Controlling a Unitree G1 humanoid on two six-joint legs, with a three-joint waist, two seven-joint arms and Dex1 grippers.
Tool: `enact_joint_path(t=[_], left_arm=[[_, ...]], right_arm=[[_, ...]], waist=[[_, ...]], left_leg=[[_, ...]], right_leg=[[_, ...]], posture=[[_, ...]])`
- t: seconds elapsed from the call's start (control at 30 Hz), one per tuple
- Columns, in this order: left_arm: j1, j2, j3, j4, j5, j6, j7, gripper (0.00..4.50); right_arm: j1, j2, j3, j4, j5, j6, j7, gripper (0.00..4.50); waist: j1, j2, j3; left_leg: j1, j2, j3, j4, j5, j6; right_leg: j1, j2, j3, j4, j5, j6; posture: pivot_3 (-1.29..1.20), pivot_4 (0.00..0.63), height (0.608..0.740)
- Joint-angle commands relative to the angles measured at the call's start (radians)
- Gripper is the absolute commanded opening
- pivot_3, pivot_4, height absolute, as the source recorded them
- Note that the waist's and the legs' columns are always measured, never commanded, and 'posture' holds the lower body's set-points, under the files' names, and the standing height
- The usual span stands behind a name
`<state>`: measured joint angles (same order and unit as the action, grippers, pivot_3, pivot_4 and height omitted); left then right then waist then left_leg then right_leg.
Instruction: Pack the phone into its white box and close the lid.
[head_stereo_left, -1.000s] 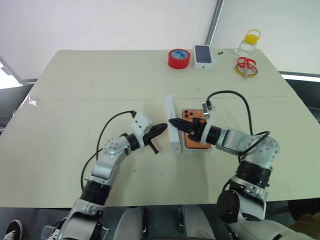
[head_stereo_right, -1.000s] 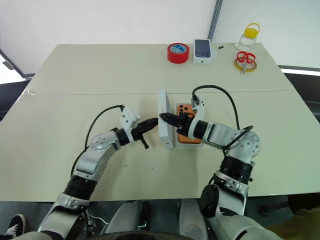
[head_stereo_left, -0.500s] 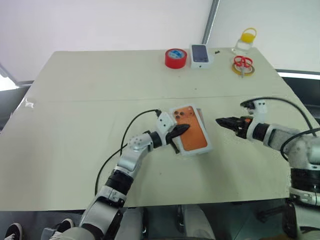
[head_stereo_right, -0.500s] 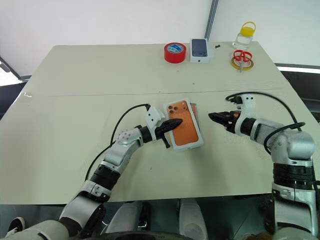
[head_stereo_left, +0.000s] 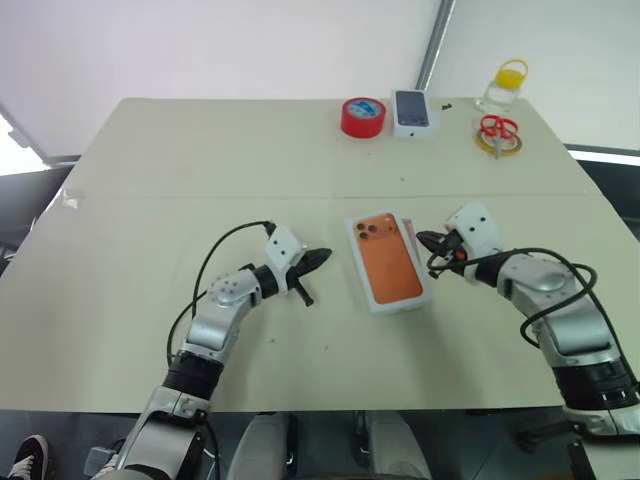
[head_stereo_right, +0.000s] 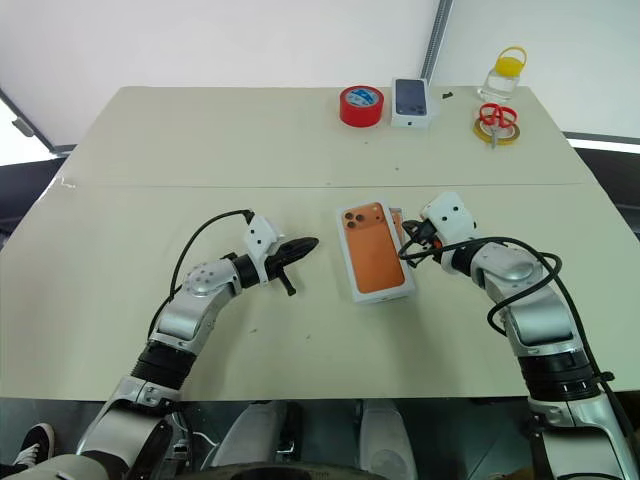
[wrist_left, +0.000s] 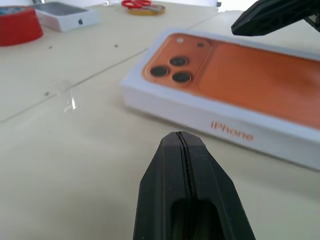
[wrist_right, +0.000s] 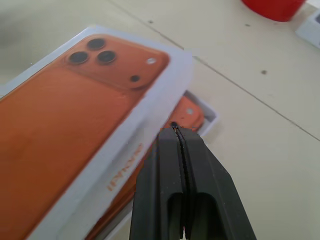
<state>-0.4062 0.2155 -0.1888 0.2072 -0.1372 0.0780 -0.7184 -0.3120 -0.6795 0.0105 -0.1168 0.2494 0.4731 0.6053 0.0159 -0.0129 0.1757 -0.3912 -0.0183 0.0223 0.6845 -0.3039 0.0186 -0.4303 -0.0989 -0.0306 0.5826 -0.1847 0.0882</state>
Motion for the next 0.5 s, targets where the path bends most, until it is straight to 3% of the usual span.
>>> enact_joint_path(t=[0.03, 0.5], left_arm=[[-0.032, -0.05, -0.042, 0.012, 0.045, -0.035, 0.042, 0.0], [-0.146, -0.17, -0.056, 0.234, 0.095, -0.123, 0.081, 0.0]], right_arm=[[0.003, 0.012, -0.025, -0.034, 0.007, -0.01, 0.012, 0.03], [0.013, 0.013, -0.02, -0.028, -0.036, -0.009, 0.002, 0.03]], waist=[[0.002, 0.0, 0.0], [0.001, 0.0, 0.0]], left_leg=[[0.0, 0.0, 0.0, 0.0, 0.0, 0.0], [0.001, 0.0, 0.0, 0.0, 0.0, 0.0]], right_leg=[[0.0, 0.0, 0.0, 0.0, 0.0, 0.0], [0.0, 0.001, -0.001, 0.001, 0.0, 0.0]], posture=[[0.0, 0.15, 0.74], [0.0, 0.15, 0.74]])
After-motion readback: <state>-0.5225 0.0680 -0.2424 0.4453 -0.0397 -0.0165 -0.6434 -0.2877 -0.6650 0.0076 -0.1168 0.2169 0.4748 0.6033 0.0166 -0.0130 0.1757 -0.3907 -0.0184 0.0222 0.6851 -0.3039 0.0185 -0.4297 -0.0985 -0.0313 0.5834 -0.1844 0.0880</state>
